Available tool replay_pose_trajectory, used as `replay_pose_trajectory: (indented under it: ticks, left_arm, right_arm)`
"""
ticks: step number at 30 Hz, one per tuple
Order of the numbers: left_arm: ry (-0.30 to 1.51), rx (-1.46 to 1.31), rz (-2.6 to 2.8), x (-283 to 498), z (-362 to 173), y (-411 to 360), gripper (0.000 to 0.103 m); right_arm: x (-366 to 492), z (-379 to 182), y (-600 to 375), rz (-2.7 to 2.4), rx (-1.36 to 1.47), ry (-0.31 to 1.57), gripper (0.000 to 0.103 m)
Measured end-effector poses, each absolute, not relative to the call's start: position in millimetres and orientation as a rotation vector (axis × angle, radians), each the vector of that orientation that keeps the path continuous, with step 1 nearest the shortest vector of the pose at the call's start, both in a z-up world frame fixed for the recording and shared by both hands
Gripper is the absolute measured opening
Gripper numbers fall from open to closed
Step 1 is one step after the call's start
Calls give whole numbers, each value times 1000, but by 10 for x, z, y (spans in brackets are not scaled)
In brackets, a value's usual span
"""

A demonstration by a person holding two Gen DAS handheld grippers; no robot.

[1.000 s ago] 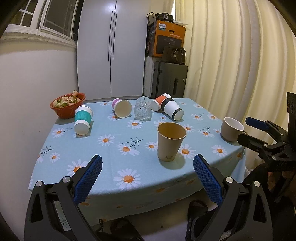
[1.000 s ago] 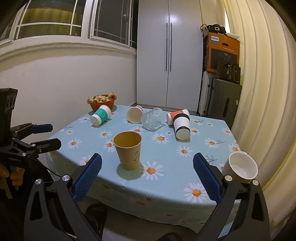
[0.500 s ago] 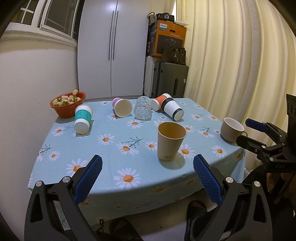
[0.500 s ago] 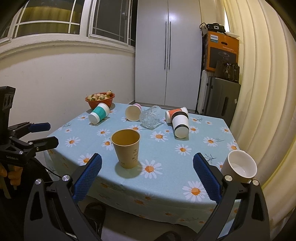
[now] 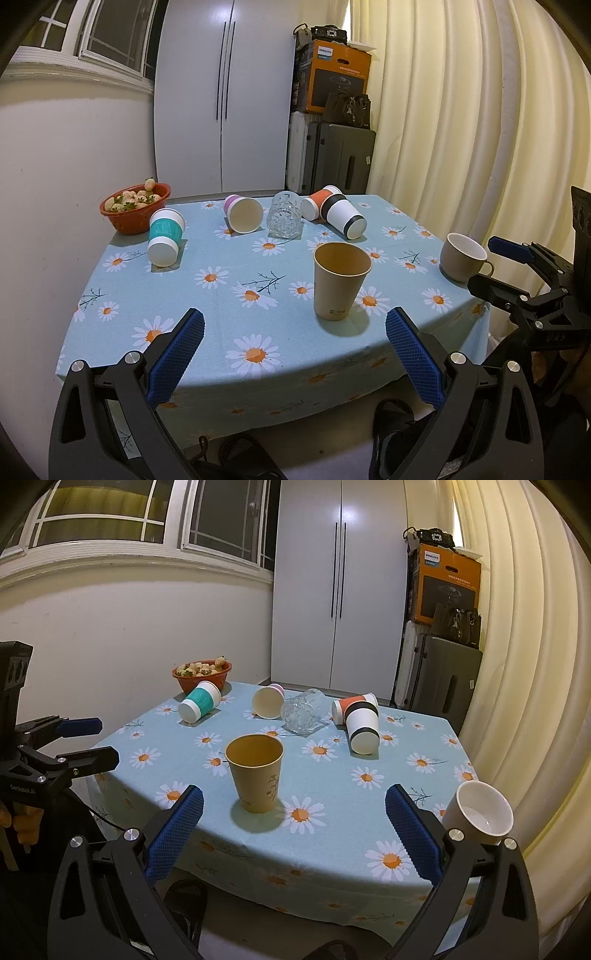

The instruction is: Flip cup upright

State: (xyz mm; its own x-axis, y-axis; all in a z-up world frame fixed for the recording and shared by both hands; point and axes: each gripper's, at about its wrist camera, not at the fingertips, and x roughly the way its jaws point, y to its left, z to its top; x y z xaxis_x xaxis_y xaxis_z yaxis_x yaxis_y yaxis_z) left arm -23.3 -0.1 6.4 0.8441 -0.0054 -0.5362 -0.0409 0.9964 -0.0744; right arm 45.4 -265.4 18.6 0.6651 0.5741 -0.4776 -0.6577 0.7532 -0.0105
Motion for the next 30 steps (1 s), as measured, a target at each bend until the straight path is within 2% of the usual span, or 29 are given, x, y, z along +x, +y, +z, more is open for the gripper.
replay_pose_trajectory:
  ticks: [30]
  left_arm:
    - [570, -77, 19, -232, 56, -5, 96]
  right_arm:
    - [446, 174, -2635, 700, -195, 473, 98]
